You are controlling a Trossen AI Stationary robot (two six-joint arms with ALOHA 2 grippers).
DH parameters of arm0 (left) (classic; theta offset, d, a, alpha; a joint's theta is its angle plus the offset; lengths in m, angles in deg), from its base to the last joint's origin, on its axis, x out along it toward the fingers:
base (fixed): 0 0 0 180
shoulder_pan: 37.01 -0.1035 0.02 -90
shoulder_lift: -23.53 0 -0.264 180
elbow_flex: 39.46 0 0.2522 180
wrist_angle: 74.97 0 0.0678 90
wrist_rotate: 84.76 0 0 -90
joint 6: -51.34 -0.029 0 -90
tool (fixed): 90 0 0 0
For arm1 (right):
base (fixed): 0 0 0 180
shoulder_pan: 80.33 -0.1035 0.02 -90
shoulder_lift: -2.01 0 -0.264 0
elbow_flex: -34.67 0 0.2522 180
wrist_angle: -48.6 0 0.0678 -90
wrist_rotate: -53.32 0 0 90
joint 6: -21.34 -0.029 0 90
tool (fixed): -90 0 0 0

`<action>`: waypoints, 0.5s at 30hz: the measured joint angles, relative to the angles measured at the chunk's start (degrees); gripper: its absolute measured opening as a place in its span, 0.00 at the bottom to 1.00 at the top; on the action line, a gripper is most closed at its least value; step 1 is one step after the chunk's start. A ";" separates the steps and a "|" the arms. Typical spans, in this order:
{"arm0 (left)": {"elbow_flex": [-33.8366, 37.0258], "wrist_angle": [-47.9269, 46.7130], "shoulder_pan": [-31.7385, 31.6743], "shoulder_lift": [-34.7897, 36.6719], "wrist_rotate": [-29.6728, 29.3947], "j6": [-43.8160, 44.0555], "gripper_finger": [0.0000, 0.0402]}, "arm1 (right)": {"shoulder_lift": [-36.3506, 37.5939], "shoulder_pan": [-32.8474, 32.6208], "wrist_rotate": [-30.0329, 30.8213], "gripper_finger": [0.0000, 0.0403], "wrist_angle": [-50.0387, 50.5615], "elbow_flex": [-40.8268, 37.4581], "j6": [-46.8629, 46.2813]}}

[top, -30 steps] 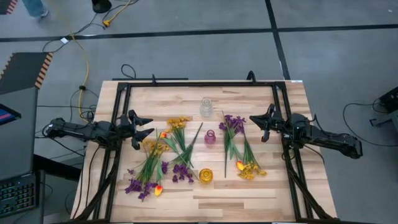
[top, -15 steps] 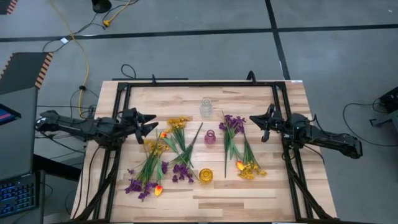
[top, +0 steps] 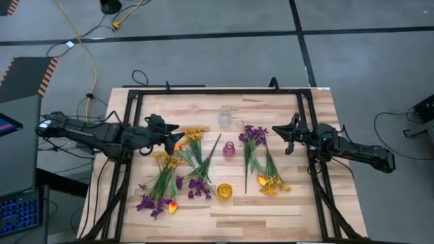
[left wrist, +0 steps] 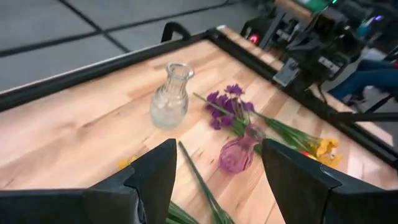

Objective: Sort flowers into vase by color
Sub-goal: Put the middle yellow flowers into the transparent vase

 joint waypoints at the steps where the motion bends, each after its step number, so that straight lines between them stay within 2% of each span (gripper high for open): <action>1: -1.43 -1.50 0.00 -1.24 -0.02 0.88 0.56 | 0.01 0.00 0.00 0.11 0.00 -0.01 0.00; 8: -8.38 -8.94 -0.21 -8.20 3.09 11.84 0.56 | 0.01 0.00 0.00 0.11 0.00 -0.01 0.00; 15: -9.52 -15.79 -3.53 -12.92 13.79 25.56 0.56 | 0.01 0.00 0.00 0.11 0.00 0.00 0.00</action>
